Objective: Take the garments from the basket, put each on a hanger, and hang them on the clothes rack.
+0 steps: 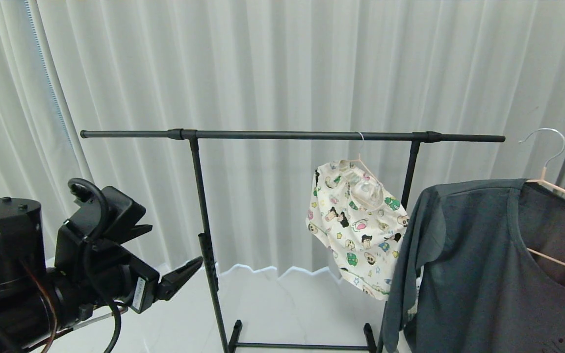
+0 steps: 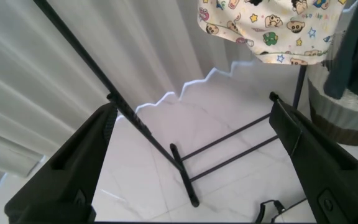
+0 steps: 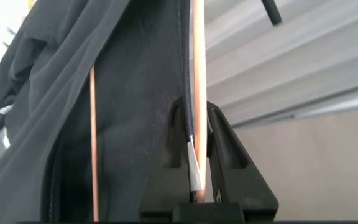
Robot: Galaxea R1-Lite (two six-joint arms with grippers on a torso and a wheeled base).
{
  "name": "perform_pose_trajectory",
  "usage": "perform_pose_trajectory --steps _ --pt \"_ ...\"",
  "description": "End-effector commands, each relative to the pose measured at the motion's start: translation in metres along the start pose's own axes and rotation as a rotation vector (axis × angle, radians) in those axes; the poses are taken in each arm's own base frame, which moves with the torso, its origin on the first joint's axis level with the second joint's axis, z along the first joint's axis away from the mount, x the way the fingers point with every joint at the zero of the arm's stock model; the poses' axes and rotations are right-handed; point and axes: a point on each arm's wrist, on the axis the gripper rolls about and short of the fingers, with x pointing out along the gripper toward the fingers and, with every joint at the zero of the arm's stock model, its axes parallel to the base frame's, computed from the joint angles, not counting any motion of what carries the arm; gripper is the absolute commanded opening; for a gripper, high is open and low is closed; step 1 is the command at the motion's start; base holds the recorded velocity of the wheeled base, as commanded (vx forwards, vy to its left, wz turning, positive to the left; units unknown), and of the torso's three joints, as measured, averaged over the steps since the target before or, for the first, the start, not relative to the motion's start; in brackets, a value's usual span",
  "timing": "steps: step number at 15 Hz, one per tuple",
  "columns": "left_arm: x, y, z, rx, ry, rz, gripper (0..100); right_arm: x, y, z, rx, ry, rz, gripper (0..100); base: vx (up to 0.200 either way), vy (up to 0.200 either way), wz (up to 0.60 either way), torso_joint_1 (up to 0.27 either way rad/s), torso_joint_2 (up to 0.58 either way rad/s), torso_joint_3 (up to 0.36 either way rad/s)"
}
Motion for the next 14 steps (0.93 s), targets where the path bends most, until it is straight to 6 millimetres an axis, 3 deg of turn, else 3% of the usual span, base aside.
perform_pose_trajectory --steps 1,4,9,12,14 --pt "0.0016 -0.0002 -0.0007 0.0 0.007 -0.001 100 0.0124 -0.0001 0.0007 0.006 -0.004 0.033 0 0.0 0.0 0.0 0.0 0.0 0.0" --pt "0.0009 -0.0001 -0.0004 0.0 0.004 0.0 100 0.0217 -0.0023 0.0043 0.024 -0.01 0.047 0 0.0 0.0 0.0 0.0 0.0 0.0" --pt "0.0013 0.0 -0.0001 0.0 0.004 0.0 100 0.0204 -0.0023 0.005 0.026 -0.014 0.047 0 0.0 0.0 0.0 0.0 0.0 0.0" --pt "0.0013 -0.0002 -0.0005 0.0 0.005 -0.001 100 0.0209 0.0006 0.0085 0.019 -0.027 0.06 0 0.2 0.0 0.0 0.002 0.0 0.001" --pt "0.0013 0.0003 -0.0007 0.0 0.012 0.02 100 0.0185 0.0021 0.0106 0.019 -0.034 0.061 0 0.0 0.0 0.0 0.0 0.0 0.0"
